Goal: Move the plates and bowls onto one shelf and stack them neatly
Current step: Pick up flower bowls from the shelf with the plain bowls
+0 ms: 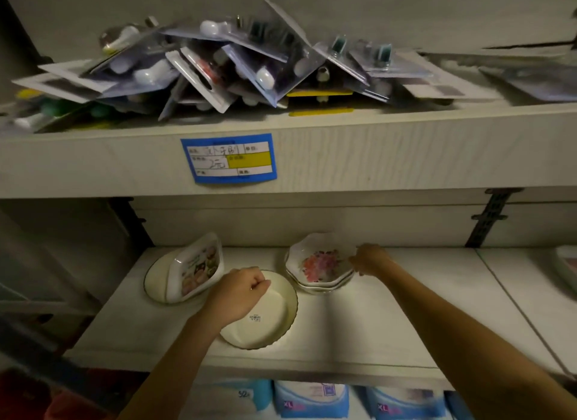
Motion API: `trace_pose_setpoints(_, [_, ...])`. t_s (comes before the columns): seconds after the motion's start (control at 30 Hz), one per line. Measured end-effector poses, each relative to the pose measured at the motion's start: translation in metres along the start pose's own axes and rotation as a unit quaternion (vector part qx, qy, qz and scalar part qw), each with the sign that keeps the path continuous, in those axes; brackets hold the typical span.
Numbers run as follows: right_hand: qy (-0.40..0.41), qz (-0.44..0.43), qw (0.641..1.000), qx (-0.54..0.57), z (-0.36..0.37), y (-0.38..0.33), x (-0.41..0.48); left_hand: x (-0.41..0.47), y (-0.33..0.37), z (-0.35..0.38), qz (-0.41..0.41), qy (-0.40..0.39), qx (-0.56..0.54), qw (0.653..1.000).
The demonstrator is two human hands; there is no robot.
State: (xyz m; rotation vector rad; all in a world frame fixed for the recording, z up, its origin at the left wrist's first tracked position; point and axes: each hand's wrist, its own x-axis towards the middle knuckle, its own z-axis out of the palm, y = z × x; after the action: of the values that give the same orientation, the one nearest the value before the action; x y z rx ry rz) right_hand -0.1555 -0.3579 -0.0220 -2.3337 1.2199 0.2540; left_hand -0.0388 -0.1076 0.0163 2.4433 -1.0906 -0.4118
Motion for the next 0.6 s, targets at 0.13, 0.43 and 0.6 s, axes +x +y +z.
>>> trace_pose_setpoints(0.13, [0.041,-0.01,0.999,0.022,-0.012,0.004,-0.018,0.018,-0.003,0.003,0.006,-0.006,0.003,1.0])
trace_pose_setpoints(0.43, [0.127,0.003,0.99,0.063,-0.033,0.061,-0.085,0.07,0.012,0.027,-0.017,-0.015,0.102,0.995])
trace_pose_setpoints(0.6, [0.16,0.015,0.984,0.072,-0.028,0.088,-0.115,0.091,0.018,0.052,-0.058,-0.064,0.106,0.991])
